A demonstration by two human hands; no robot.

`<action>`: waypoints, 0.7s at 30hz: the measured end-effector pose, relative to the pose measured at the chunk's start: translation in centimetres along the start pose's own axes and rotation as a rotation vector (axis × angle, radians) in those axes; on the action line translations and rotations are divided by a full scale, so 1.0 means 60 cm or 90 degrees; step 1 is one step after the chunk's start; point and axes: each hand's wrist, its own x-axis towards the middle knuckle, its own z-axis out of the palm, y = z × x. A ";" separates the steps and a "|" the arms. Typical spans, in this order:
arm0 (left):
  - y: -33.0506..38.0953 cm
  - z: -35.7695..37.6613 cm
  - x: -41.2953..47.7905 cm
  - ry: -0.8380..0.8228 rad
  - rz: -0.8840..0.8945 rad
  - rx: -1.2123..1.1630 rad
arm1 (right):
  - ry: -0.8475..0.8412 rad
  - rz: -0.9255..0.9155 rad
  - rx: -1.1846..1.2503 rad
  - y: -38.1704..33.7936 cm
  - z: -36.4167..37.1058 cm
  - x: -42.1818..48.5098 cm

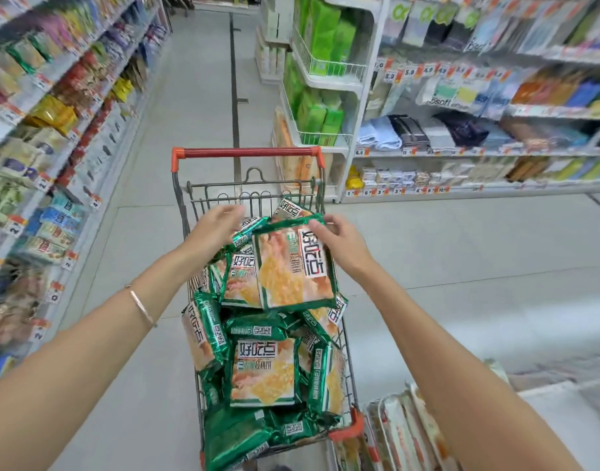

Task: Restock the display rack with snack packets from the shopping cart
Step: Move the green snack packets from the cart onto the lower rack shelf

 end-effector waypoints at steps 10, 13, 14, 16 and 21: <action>-0.036 -0.006 -0.023 -0.268 -0.108 -0.022 | -0.006 0.071 -0.005 0.023 0.027 0.007; -0.072 -0.051 -0.012 -0.164 -0.177 -0.197 | 0.109 0.271 -0.177 0.114 0.005 0.000; -0.083 -0.059 -0.010 -0.136 -0.200 -0.220 | 0.080 0.358 -0.244 0.141 0.001 -0.011; -0.100 -0.064 -0.008 -0.121 -0.238 -0.243 | -0.071 0.469 -0.337 0.172 0.011 -0.046; -0.110 -0.036 -0.013 -0.125 -0.270 -0.234 | 0.018 0.548 -0.246 0.232 0.054 -0.064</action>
